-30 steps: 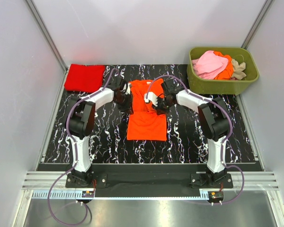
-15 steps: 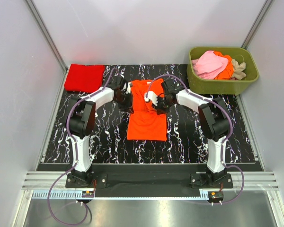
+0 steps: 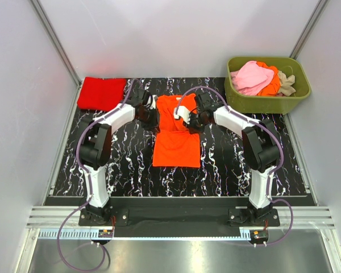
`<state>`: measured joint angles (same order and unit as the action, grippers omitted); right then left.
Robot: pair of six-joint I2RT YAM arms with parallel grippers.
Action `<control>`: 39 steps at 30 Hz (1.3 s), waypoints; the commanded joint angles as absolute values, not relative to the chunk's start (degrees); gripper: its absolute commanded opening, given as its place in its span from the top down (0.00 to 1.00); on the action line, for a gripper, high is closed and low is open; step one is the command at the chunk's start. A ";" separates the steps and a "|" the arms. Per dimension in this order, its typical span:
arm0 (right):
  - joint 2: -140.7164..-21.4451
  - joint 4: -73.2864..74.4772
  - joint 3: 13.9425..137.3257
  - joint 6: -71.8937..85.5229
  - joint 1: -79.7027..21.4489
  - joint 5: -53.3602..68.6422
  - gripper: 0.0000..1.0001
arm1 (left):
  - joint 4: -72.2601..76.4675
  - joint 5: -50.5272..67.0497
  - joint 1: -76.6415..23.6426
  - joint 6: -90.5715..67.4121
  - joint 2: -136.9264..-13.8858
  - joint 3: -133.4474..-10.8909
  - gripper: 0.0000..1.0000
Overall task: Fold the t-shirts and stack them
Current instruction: Fold the tshirt
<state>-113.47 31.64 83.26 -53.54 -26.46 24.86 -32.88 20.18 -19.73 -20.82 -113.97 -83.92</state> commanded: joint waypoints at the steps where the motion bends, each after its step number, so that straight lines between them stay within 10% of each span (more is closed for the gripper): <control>1: -110.92 32.17 86.22 -53.00 -26.28 23.64 1.00 | -31.11 17.67 -19.60 -21.53 -111.01 -86.66 1.00; 17: -118.03 32.26 92.72 -50.89 -24.96 20.66 0.94 | -31.38 13.62 -17.93 -22.49 -119.00 -93.16 1.00; 29: -119.10 28.31 97.21 -41.93 -24.52 12.66 0.58 | -37.96 13.18 -16.17 -21.80 -122.79 -104.58 0.71; 39: -110.50 34.62 103.98 -5.18 -24.52 2.90 0.57 | -38.50 16.43 -16.08 -21.36 -105.57 -88.37 0.61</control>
